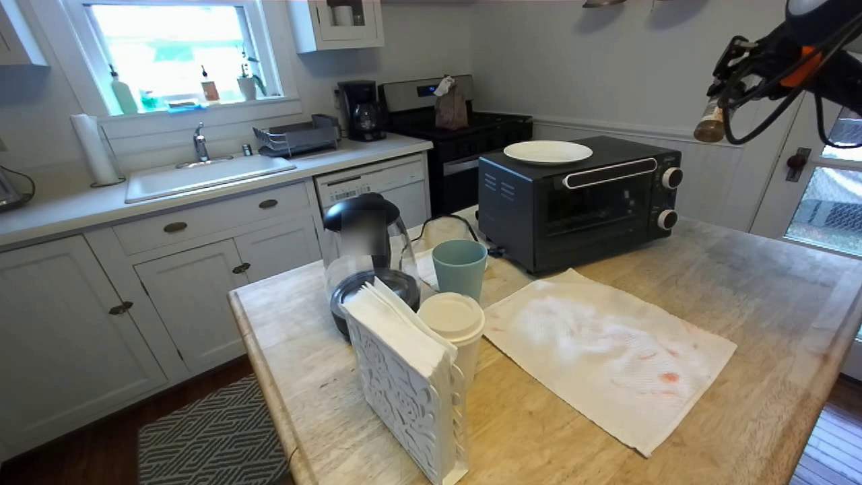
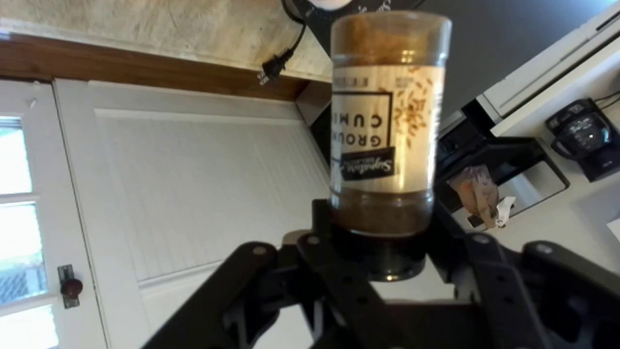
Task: Pick up the spice upside placed spice bottle and place it upright on top of the microwave
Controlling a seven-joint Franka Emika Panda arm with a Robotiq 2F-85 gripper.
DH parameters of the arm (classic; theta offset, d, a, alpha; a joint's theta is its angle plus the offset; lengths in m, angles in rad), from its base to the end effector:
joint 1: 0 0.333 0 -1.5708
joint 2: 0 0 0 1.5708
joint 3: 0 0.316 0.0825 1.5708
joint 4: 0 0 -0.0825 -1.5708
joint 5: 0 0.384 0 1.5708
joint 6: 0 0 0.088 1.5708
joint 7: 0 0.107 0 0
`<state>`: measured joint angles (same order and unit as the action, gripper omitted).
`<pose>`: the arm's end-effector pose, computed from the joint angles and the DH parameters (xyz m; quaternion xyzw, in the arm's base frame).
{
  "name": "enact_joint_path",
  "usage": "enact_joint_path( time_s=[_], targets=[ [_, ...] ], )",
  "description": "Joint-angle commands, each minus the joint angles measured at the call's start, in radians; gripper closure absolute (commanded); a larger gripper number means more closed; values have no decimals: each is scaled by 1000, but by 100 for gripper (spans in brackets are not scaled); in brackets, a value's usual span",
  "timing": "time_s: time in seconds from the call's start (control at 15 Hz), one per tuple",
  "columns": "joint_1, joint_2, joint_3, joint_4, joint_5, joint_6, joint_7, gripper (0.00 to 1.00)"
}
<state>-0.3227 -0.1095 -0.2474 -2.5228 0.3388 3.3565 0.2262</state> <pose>0.3993 -0.3011 0.4261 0.7443 -0.4958 0.4469 0.0222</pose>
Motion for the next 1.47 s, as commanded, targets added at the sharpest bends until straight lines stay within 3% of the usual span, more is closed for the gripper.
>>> enact_joint_path(
  time_s=[0.0,0.6,1.0,1.07,1.4],
  targets=[
    [-18,86,46,42,44,187,-23,75],
    [54,213,83,100,183,504,-225,75],
    [88,257,91,112,149,525,-311,75],
    [115,267,63,114,135,530,-308,75],
    [123,327,48,143,84,570,-285,75]
  ],
)
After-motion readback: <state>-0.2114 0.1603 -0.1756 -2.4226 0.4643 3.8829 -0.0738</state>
